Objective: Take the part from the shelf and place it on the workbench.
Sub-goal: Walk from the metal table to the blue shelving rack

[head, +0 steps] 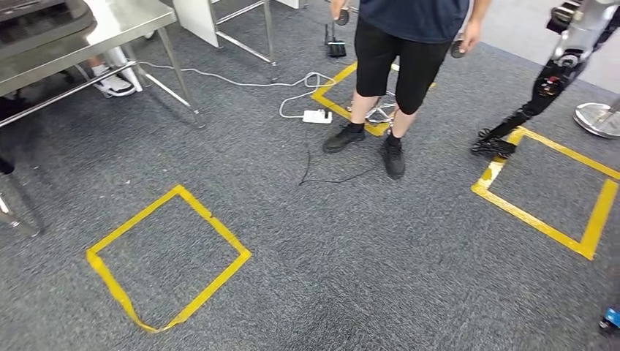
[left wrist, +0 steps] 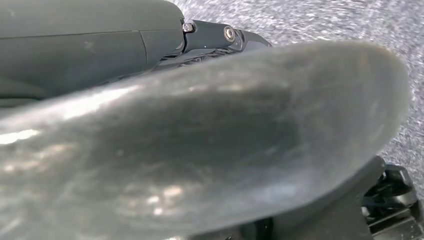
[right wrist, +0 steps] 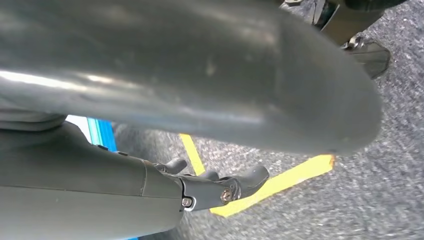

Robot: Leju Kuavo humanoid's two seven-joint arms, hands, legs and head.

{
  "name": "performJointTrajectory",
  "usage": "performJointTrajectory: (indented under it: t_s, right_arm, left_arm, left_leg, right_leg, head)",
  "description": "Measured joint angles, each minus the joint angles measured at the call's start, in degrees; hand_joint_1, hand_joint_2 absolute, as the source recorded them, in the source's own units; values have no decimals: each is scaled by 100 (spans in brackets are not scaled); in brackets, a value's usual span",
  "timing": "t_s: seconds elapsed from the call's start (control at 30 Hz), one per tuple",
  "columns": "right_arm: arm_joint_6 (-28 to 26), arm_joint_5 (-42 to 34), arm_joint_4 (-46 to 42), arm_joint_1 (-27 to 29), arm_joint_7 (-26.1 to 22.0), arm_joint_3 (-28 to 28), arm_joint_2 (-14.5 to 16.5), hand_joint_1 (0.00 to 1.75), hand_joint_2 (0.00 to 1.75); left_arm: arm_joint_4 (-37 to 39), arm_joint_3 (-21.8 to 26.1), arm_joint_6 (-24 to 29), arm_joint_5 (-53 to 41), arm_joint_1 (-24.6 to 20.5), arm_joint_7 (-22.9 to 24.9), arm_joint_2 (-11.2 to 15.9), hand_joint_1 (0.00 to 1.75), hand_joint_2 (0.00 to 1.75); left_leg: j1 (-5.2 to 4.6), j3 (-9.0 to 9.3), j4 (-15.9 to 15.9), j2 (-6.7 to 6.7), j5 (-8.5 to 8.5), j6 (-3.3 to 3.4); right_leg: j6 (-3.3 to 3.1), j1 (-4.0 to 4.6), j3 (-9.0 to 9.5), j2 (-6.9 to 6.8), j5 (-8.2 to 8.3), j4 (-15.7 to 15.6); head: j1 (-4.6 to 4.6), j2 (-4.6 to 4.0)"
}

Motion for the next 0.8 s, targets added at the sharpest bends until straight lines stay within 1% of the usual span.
performJointTrajectory:
  t_s: [0.03, 0.07, 0.1, 0.13, 0.17, 0.2, 0.23, 0.27, 0.3, 0.33, 0.37, 0.4, 0.43, 0.47, 0.5, 0.53, 0.57, 0.6, 0.63, 0.67, 0.7, 0.73, 0.77, 0.8]
  right_arm:
    - [0, 1, 1, 1, 1, -12, 3, 0, 0]
    - [0, 2, 1, -4, 0, -23, 5, 0, 0]
    - [0, 2, 1, -9, 0, -31, 7, 0, 0]
    - [0, 3, 1, -11, 0, -37, 7, 0, 0]
    - [0, 3, 1, -8, 0, -42, 8, 0, 0]
    - [0, 3, 2, 3, -1, -44, 9, 0, 0]
    - [-1, 5, 3, 18, -7, -47, 9, 0, 0]
    - [-2, 8, 4, 27, -14, -49, 11, 0, 0]
    - [-4, 13, 5, 24, -26, -51, 14, 0, 0]
    - [-7, 20, 5, 14, -36, -52, 19, 0, 0]
    - [-8, 26, 5, 0, -42, -52, 27, 0, 0]
    - [-9, 32, 5, -10, -46, -53, 34, 0, 0]
    - [-9, 36, 5, -11, -47, -54, 39, 0, 0]
    - [-11, 39, 5, -5, -47, -56, 42, 0, 0]
    - [-14, 42, 5, 2, -46, -60, 42, 0, 0]
    - [-18, 44, 5, 6, -46, -64, 38, 0, 0]
    - [-22, 48, 5, 1, -45, -67, 37, 0, 0]
    - [-25, 54, 5, -13, -45, -70, 36, 0, 0]
    - [-26, 58, 5, -26, -45, -72, 35, 0, 0]
    - [-26, 62, 5, -36, -45, -75, 36, 0, 0]
    - [-26, 64, 5, -39, -45, -79, 33, 0, 0]
    - [-27, 64, 5, -36, -44, -83, 31, 0, 0]
    - [-27, 67, 5, -30, -44, -86, 30, 0, 0]
    - [-28, 71, 5, -25, -43, -89, 28, 0, 0]
  left_arm:
    - [0, 0, 0, 0, 1, -1, 3, 0, 0]
    - [3, 0, 0, 1, 3, -1, 5, 0, 0]
    - [7, 0, 0, 1, 3, -2, 7, 0, 0]
    - [11, 0, 0, 2, 1, -3, 8, 0, 0]
    - [15, 0, 1, 3, -2, -4, 10, 0, 0]
    - [15, 1, 2, 5, -6, -4, 14, 0, 0]
    - [15, 1, 4, 8, -11, -4, 19, 0, 0]
    - [15, 2, 8, 14, -13, -4, 23, 0, 0]
    - [15, 2, 12, 21, -14, -3, 26, 0, 0]
    - [15, 2, 16, 27, -13, 1, 28, 0, 0]
    - [15, 2, 19, 34, -7, 7, 31, 0, 0]
    - [15, 2, 20, 38, -2, 14, 34, 0, 0]
    - [15, 2, 20, 41, 0, 21, 38, 0, 0]
    - [15, 2, 20, 42, -1, 25, 40, 0, 0]
    - [15, 2, 20, 43, -4, 27, 40, 0, 0]
    - [15, 2, 20, 44, -7, 27, 39, 0, 0]
    - [15, 2, 20, 44, -9, 27, 38, 0, 0]
    - [16, 2, 21, 44, -9, 27, 38, 0, 0]
    - [16, 2, 22, 44, -8, 27, 38, 0, 0]
    - [17, 2, 24, 44, -9, 27, 37, 0, 0]
    - [17, 2, 26, 44, -12, 27, 34, 0, 0]
    - [17, 2, 27, 44, -18, 27, 31, 0, 0]
    - [17, 2, 29, 44, -22, 27, 27, 0, 0]
    - [17, 2, 32, 44, -23, 27, 25, 0, 0]
  left_leg:
    - [28, 163, -394, -84, 242, -9]
    - [58, 327, -773, -233, 406, -18]
    - [80, 437, -1042, -360, 501, -17]
    - [84, 486, -1176, -457, 522, -3]
    - [68, 487, -1199, -470, 500, 28]
    - [54, 478, -1201, -401, 515, 71]
    - [42, 479, -1217, -333, 533, 121]
    - [38, 481, -1234, -265, 549, 173]
    - [38, 481, -1251, -192, 561, 219]
    - [30, 478, -1260, -112, 564, 253]
    - [17, 472, -1261, -25, 561, 275]
    - [5, 467, -1260, 69, 558, 283]
    - [-5, 464, -1260, 156, 555, 286]
    - [-10, 462, -1259, 235, 553, 285]
    - [-13, 464, -1259, 303, 551, 282]
    - [-15, 470, -1259, 365, 547, 275]
    - [-28, 480, -1257, 425, 538, 259]
    - [-41, 496, -1258, 479, 523, 232]
    - [-53, 519, -1262, 534, 508, 198]
    - [-63, 548, -1274, 594, 496, 159]
    - [-59, 583, -1298, 657, 490, 118]
    - [-46, 614, -1306, 691, 480, 80]
    - [-33, 627, -1270, 642, 433, 50]
    - [-21, 587, -1126, 520, 320, 30]
  right_leg:
    - [14, -7, 3, 87, -9, 16]
    - [38, 1, -12, 166, -24, 51]
    - [68, 6, -42, 238, -36, 82]
    - [106, 6, -82, 299, -40, 101]
    - [145, 0, -127, 357, -30, 103]
    - [184, -13, -166, 414, -14, 86]
    - [213, -23, -202, 383, -11, 98]
    - [227, -18, -263, 266, -48, 178]
    - [225, -5, -371, 100, -148, 377]
    - [208, -3, -535, -87, -298, 698]
    - [194, 2, -751, -212, -477, 1110]
    - [196, -4, -955, -264, -627, 1509]
    - [216, -10, -1082, -286, -704, 1764]
    - [254, -15, -1093, -303, -694, 1803]
    - [302, -16, -964, -330, -598, 1577]
    - [342, -12, -724, -411, -458, 1161]
    - [350, 1, -472, -568, -324, 720]
    - [336, 17, -272, -705, -219, 366]
    - [296, 38, -160, -805, -160, 162]
    - [244, 59, -138, -835, -137, 101]
    - [198, 73, -147, -765, -118, 89]
    - [143, 48, -129, -686, -87, 65]
    - [102, 25, -101, -615, -57, 35]
    - [58, -4, -69, -543, -24, 7]
  head:
    - [-2, 0]
    - [-3, 0]
    - [0, 0]
    - [-1, 0]
    - [0, 0]
    - [2, 0]
    - [0, 0]
    - [7, 0]
    - [19, 0]
    - [30, 0]
    - [39, 0]
    - [41, 0]
    - [39, 0]
    - [40, 0]
    - [40, 0]
    - [42, 0]
    - [42, 0]
    - [38, 0]
    - [33, 0]
    - [30, 0]
    - [28, 0]
    - [25, 0]
    - [18, 0]
    - [3, 0]
